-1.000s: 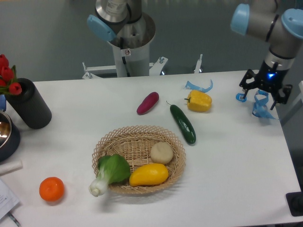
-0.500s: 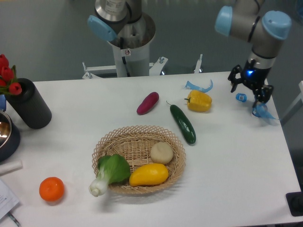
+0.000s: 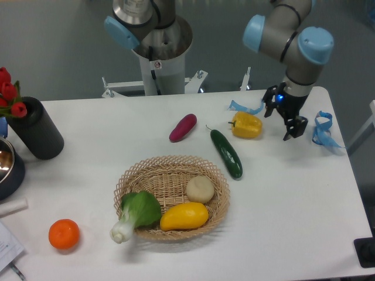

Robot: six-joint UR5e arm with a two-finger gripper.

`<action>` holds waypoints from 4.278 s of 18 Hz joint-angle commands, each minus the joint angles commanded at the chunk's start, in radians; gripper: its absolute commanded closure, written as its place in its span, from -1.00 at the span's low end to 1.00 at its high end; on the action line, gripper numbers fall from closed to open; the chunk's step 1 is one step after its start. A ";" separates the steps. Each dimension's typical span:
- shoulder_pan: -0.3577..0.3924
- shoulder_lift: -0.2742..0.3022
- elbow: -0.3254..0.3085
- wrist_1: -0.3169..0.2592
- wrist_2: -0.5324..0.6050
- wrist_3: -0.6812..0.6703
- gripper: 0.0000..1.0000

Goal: Pick up the yellow pepper from the table

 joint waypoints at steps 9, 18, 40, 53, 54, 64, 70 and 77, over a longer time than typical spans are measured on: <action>0.011 0.015 -0.054 -0.003 0.087 0.144 -1.00; 0.002 0.009 -0.074 0.006 0.083 0.143 -1.00; 0.008 -0.017 -0.146 0.110 0.080 0.125 -0.23; 0.015 -0.006 -0.089 0.095 0.069 0.025 0.48; 0.014 -0.003 -0.084 0.095 0.069 0.004 0.48; 0.017 -0.008 0.096 0.023 0.075 -0.159 0.58; 0.026 -0.043 0.245 -0.099 0.072 -0.231 0.58; 0.028 -0.093 0.353 -0.132 0.074 -0.314 0.59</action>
